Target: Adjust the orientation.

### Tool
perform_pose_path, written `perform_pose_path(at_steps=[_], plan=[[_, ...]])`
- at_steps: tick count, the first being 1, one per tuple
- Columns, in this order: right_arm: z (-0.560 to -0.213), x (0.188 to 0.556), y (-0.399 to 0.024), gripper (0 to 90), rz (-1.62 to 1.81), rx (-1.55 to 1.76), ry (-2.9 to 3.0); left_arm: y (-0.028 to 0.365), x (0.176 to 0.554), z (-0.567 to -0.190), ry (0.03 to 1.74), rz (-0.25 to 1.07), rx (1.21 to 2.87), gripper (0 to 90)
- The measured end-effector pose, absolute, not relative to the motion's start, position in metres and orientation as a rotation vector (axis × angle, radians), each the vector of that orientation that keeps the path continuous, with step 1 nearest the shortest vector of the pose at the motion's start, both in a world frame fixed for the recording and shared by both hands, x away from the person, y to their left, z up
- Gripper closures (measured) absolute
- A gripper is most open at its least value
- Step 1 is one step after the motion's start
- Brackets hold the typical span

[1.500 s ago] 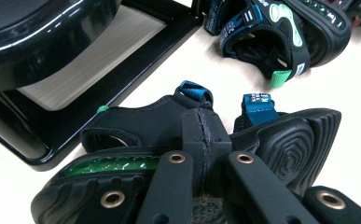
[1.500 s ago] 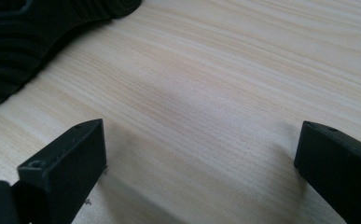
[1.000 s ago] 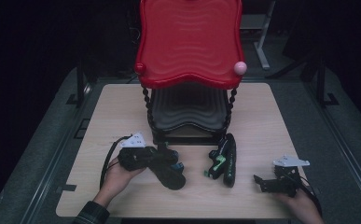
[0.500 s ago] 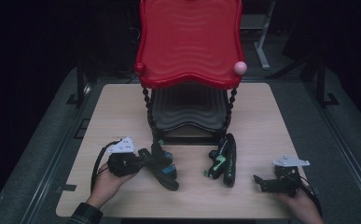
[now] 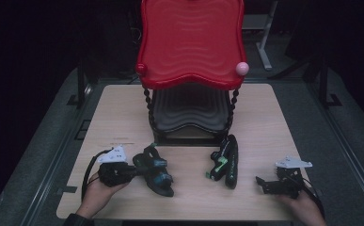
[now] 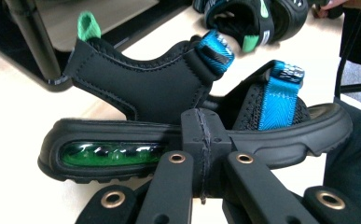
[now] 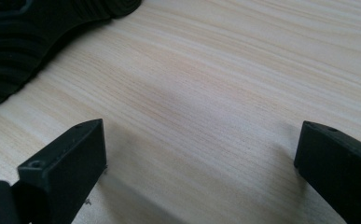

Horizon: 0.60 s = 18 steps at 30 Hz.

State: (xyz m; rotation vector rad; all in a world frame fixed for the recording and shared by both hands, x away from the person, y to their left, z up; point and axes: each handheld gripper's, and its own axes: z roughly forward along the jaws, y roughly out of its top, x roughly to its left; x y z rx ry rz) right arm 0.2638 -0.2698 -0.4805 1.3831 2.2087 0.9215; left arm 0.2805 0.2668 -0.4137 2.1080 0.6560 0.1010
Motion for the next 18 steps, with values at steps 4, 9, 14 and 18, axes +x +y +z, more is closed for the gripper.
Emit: perform_pose_path(at_steps=[4,9,14,18], plan=[[-0.481,0.264,-0.27,1.8,0.921,1.383,2.209,0.275,0.273,-0.418,0.663,0.103,2.137,90.0],[-0.481,0.264,-0.27,1.8,0.922,1.383,2.209,0.284,0.267,-0.427,0.684,0.077,2.177,90.0],[-0.481,0.264,-0.27,1.7,0.921,1.383,2.209,0.289,0.266,-0.437,0.706,0.063,2.23,90.0],[-0.481,0.264,-0.27,1.8,0.922,1.382,2.209,0.292,0.267,-0.44,0.72,0.045,2.224,90.0]])
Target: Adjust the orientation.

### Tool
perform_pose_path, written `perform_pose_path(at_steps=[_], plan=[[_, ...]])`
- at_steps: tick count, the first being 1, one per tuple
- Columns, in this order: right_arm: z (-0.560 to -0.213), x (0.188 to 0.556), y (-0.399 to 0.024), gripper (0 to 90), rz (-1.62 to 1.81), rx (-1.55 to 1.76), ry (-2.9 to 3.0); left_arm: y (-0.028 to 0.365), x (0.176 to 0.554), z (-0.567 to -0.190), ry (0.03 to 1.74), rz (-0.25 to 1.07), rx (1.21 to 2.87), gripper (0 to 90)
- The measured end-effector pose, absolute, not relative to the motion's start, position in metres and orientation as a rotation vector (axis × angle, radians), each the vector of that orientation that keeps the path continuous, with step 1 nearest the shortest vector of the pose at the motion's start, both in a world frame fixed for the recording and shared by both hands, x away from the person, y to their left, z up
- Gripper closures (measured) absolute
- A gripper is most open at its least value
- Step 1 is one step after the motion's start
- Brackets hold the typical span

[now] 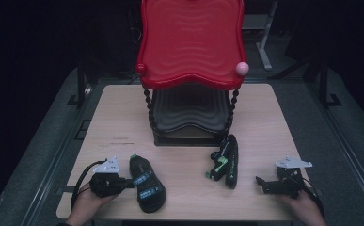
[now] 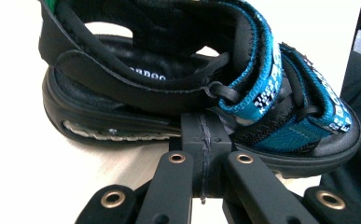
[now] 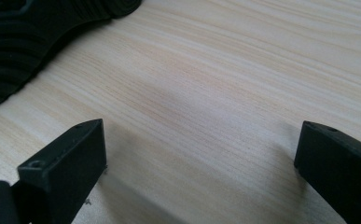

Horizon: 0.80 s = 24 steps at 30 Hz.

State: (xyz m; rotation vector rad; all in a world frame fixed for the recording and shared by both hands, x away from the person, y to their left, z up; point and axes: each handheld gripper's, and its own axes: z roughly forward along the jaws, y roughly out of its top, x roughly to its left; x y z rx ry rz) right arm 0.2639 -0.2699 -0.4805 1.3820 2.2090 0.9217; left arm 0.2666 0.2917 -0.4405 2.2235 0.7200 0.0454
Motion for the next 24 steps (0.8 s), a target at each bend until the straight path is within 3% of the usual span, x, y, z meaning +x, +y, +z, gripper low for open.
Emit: perform_pose_path(at_steps=[24], plan=[[-0.481,0.265,-0.27,1.8,0.922,1.381,2.209,0.274,0.249,-0.443,0.613,-0.029,2.283,90.0]])
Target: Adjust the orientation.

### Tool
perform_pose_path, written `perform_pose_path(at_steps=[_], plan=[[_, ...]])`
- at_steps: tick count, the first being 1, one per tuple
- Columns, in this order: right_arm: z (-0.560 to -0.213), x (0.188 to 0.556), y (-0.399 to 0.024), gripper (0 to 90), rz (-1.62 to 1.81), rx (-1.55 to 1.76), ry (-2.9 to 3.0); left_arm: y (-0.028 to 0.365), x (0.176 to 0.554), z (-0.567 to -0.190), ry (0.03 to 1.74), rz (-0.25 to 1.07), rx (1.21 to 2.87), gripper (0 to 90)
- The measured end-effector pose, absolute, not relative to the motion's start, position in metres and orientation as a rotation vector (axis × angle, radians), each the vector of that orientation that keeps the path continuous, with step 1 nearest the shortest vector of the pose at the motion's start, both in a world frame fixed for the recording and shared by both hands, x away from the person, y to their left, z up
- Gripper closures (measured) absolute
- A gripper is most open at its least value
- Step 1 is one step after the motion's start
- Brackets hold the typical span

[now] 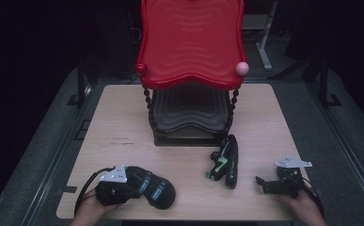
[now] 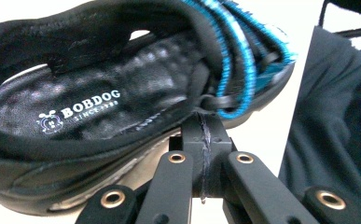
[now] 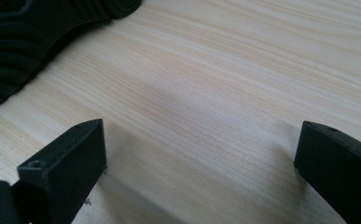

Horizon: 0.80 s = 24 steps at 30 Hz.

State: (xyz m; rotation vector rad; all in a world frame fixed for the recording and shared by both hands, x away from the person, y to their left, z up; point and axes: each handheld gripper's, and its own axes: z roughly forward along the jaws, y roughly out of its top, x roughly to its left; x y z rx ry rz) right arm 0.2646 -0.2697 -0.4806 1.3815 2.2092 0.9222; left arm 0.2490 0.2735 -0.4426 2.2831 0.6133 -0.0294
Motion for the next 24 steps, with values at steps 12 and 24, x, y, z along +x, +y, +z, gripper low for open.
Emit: perform_pose_path(at_steps=[12,24], plan=[[-0.481,0.265,-0.27,1.8,0.921,1.384,2.208,0.314,0.241,-0.434,0.681,0.013,2.212,90.0],[-0.481,0.266,-0.269,1.8,0.922,1.384,2.208,0.347,0.266,-0.424,0.766,0.126,2.14,90.0]])
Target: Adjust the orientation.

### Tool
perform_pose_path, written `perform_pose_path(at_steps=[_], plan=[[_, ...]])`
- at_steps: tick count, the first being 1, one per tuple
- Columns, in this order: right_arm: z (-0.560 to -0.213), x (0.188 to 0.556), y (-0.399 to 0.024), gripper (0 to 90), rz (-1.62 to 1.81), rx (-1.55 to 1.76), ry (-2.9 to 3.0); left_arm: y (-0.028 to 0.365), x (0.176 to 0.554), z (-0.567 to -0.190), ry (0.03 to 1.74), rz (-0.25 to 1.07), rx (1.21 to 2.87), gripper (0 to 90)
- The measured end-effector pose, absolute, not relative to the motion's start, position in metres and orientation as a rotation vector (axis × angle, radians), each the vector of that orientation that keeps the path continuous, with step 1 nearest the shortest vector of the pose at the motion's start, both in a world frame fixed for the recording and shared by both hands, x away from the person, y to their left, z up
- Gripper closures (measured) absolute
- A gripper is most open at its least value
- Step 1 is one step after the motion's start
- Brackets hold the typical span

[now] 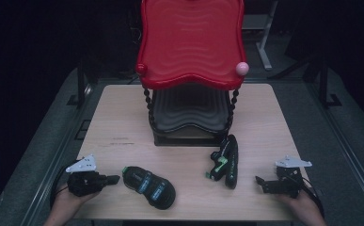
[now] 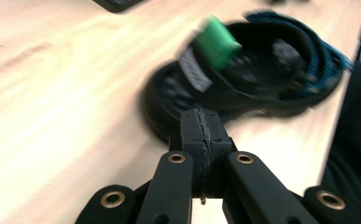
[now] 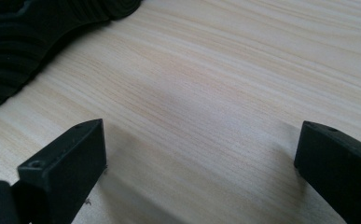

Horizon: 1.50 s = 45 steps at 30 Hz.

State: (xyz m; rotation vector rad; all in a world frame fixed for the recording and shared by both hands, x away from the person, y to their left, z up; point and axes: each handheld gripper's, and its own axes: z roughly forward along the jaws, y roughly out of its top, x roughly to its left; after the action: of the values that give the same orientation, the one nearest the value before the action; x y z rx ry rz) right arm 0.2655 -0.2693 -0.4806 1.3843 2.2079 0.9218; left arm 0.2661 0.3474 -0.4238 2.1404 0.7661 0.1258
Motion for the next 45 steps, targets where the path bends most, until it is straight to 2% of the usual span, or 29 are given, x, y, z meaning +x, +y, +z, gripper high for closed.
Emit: perform_pose_path(at_steps=[10,19,22,25,31,45], plan=[[-0.481,0.266,-0.269,1.8,0.922,1.384,2.208,0.343,0.304,-0.419,0.797,0.219,2.096,90.0],[-0.481,0.266,-0.269,1.8,0.922,1.384,2.208,0.313,0.339,-0.434,0.756,0.148,2.126,90.0],[-0.481,0.266,-0.269,1.8,0.922,1.384,2.208,0.304,0.344,-0.442,0.749,0.076,2.122,90.0],[-0.481,0.266,-0.269,1.8,0.922,1.384,2.208,0.298,0.339,-0.45,0.742,0.065,2.176,90.0],[-0.481,0.265,-0.269,1.8,0.923,1.384,2.208,0.311,0.331,-0.452,0.773,0.022,2.136,90.0],[-0.481,0.266,-0.269,1.8,0.922,1.384,2.208,0.333,0.285,-0.451,0.762,0.006,2.142,90.0]])
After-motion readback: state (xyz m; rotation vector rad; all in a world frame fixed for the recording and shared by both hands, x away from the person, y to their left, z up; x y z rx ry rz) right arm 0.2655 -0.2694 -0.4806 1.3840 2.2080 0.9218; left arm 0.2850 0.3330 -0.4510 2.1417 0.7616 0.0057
